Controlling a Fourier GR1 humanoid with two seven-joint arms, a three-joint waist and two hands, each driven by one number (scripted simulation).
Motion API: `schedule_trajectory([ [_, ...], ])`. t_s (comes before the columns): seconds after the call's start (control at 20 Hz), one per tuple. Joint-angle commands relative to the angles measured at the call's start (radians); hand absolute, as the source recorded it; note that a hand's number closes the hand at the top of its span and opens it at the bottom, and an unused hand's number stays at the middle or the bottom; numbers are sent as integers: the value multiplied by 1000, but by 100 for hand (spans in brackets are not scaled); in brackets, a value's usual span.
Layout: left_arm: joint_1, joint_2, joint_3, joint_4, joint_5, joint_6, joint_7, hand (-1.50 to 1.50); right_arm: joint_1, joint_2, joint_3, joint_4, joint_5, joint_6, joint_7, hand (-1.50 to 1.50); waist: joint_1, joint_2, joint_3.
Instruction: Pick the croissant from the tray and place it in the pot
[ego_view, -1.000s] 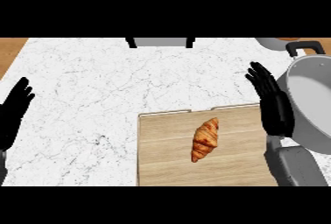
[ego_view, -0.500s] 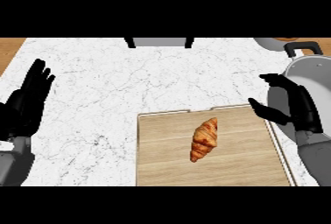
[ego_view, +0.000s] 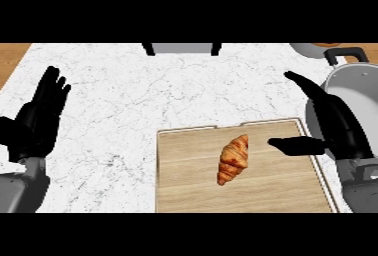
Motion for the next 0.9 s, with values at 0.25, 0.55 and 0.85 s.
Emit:
schedule_trajectory([
  [0.25,2,6,3,-13,-3,-22,10,0,-199,-2,145,-12,-145,451,455,-150,24,4,-2],
  [0.55,44,16,19,-73,10,-33,29,0,-333,137,232,84,-223,614,711,-150,35,1,0],
  [0.85,38,-9,22,-52,-15,-24,26,0,-387,234,235,199,-239,619,771,-150,14,4,1],
])
